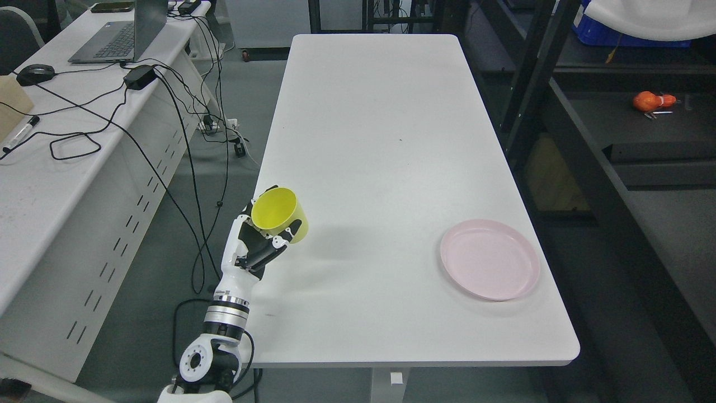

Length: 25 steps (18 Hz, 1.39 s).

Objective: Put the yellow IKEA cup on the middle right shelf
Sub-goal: 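Lift the yellow cup off the table with the left hand, then carry the cup in the left hand while turning toward the black shelf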

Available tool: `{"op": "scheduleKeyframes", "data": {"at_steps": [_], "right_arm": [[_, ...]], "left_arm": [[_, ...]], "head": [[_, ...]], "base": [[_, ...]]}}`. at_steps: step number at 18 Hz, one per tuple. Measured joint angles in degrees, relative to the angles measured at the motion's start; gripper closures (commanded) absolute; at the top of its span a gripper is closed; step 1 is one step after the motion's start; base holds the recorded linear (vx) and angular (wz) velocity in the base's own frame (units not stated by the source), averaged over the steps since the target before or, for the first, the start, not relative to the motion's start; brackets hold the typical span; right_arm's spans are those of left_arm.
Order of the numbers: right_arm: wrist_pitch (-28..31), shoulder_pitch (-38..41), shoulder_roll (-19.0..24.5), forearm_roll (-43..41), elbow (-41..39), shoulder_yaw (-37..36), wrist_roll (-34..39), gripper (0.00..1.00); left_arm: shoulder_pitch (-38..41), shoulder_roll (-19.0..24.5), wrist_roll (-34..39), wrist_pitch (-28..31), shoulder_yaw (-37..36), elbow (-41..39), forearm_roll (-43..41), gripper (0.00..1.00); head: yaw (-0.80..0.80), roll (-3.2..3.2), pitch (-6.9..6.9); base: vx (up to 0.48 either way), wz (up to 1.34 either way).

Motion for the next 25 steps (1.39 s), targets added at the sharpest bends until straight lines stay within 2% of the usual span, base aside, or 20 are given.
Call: {"op": "scheduleKeyframes", "data": {"at_steps": [10, 25], "right_arm": [[0.00, 0.01, 0.00, 0.00, 0.00, 0.00, 0.00, 0.01], [0.00, 0.02, 0.00, 0.00, 0.00, 0.00, 0.00, 0.01]], "left_arm": [[2.22, 0.00, 0.21, -0.64, 1.10, -9.34, 0.33, 1.00], [3.56, 0.00, 0.73, -0.24, 1.58, -13.71, 0.29, 1.00]], "head": [[0.00, 0.00, 0.00], [0.00, 0.00, 0.00]], "base": [[-0.096, -0.12], [-0.218, -0.27]]}}
